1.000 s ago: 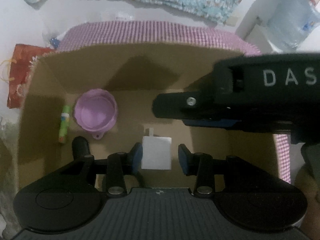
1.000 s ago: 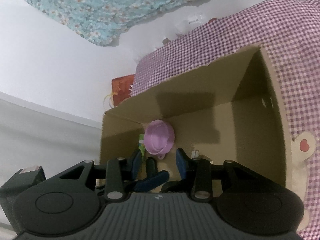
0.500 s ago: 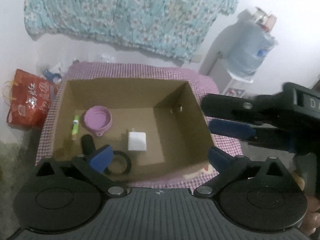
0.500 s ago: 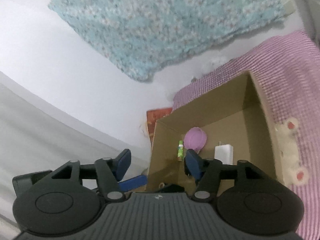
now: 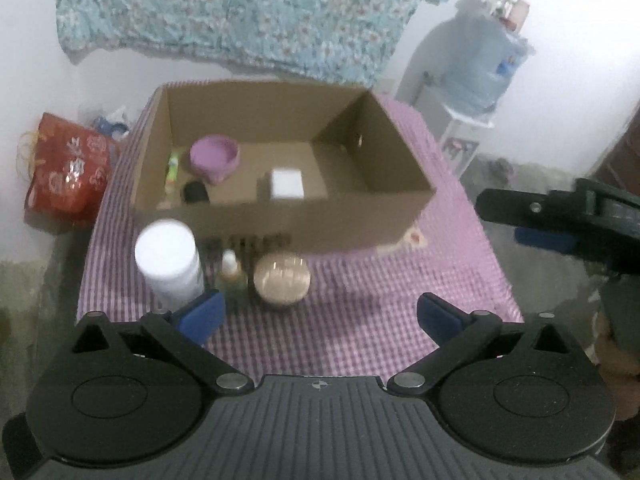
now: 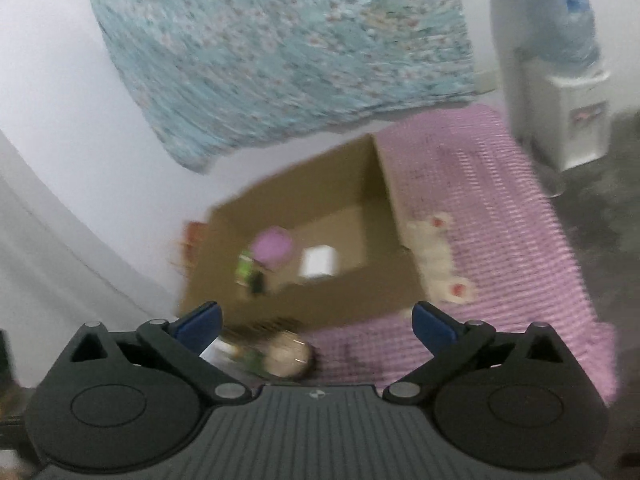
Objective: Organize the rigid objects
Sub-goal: 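Withdraw the right tool from the box back over the table, then reach the right tool to the gold-lidded jar and close on it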
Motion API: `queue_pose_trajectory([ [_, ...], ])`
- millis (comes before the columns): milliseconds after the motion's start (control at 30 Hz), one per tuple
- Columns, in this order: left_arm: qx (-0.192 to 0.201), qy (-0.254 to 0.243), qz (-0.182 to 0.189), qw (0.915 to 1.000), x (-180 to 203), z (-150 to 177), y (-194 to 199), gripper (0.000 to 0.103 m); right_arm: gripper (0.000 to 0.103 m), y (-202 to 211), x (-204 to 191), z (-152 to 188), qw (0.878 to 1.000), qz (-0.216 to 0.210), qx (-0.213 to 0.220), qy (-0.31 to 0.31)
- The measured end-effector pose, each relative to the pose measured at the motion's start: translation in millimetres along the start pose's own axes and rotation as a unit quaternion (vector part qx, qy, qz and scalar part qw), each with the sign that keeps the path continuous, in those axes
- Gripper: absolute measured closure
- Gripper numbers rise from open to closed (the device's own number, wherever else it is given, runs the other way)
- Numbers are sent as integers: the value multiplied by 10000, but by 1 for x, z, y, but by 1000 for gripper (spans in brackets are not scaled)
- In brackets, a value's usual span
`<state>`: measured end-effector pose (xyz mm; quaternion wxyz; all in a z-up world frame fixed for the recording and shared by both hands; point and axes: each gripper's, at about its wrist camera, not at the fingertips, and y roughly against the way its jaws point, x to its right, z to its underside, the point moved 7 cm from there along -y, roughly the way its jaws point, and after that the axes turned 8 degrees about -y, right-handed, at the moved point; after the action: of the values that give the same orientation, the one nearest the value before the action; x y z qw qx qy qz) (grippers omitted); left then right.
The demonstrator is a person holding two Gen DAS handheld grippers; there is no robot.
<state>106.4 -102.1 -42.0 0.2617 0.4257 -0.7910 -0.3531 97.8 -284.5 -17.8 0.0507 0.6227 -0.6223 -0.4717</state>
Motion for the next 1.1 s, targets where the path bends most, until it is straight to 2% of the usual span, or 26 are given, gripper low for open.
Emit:
queue_pose_trajectory([
  [133,-121,-165,137,9997,10,16,-4,0,0,-5,-12,17,9936,835,120,749],
  [267,-114,-177,219,9995,11,26,-2,0,0,-8,-33,28,9846,1047,192,1389],
  [333,-77,-110,211,9997,11,28,0,0,0,-9,-40,30,9823,1111,207,1495],
  [500,158,144,311,9993,4,29,9,0,0,-2,-46,31,9723,1577,463,1660],
  [600,244,145,286,9992,0,29,12,0,0,6,-48,29,9634,1831,696,1831],
  [667,323,178,427,9984,-1,30,13,0,0,7,-51,26,9553,1983,827,2029],
  [733,389,276,589,9971,-3,30,15,0,0,9,-54,25,9507,2007,938,2169],
  [800,442,316,648,9964,-4,30,15,0,0,11,-54,24,9532,1879,1007,2146],
  [967,645,92,396,9971,-6,31,12,0,0,17,-49,27,9731,1147,867,1801],
  [1100,534,183,277,9980,-10,41,-7,0,0,6,-34,37,9859,785,547,1375],
])
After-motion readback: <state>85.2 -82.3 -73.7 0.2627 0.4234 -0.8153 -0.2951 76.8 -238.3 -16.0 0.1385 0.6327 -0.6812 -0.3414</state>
